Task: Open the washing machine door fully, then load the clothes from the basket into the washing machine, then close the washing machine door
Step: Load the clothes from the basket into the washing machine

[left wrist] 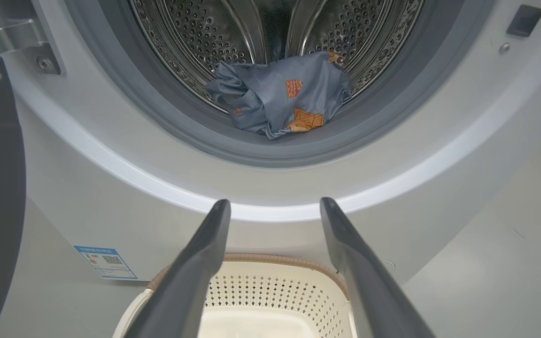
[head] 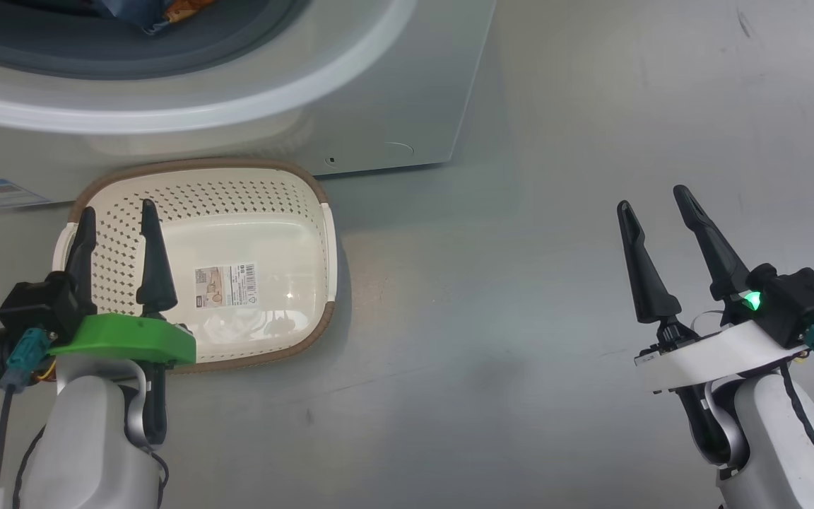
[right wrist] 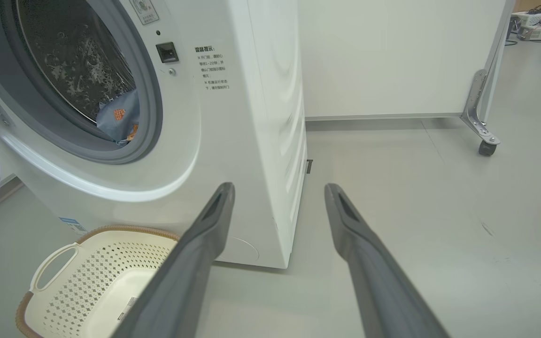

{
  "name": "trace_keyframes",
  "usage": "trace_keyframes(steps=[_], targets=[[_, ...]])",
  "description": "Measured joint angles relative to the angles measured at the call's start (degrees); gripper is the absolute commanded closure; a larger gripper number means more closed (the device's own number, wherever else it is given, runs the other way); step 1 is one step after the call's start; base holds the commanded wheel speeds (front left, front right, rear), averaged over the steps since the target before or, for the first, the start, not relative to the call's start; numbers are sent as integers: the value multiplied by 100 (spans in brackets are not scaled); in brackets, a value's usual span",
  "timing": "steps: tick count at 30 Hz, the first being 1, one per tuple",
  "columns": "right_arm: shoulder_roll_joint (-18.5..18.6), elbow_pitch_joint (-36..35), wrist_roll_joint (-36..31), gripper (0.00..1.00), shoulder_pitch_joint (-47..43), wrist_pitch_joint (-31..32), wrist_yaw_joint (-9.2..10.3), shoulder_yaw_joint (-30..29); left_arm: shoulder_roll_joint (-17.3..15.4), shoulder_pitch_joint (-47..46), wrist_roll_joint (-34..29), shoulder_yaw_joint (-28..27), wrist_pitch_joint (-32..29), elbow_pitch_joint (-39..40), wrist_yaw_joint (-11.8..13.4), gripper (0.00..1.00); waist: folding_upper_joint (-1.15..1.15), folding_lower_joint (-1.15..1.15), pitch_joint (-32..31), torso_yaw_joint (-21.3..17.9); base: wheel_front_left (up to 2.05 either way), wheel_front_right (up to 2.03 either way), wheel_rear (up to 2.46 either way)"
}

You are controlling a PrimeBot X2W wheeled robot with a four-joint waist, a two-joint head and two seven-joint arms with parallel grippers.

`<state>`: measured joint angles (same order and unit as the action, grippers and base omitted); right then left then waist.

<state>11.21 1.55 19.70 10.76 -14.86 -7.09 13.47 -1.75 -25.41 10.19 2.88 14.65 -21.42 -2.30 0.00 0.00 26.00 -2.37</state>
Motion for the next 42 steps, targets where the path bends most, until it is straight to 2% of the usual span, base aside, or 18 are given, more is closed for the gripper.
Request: trace_keyframes(steps=[16, 23, 32, 42], targets=[[-60, -16, 0, 0, 4, -1, 0, 24, -23, 169, -25, 35, -172, 600, 103, 0, 0, 0, 88, -196, 0, 0, 0], [-147, -19, 0, 0, 9, -1, 0, 85, -187, 109, -271, 97, -463, 757, 152, 0, 0, 0, 144, -341, 0, 0, 0], [-236, 13, 12, 0, 16, -1, 0, 215, -293, -682, -269, 54, -1040, 692, 156, 0, 0, 0, 174, -559, 0, 0, 0], [-234, 66, 32, 0, 16, -1, 0, 323, -527, -1694, -286, -129, -1914, 36, 226, 0, 0, 0, 204, -776, 0, 0, 0]])
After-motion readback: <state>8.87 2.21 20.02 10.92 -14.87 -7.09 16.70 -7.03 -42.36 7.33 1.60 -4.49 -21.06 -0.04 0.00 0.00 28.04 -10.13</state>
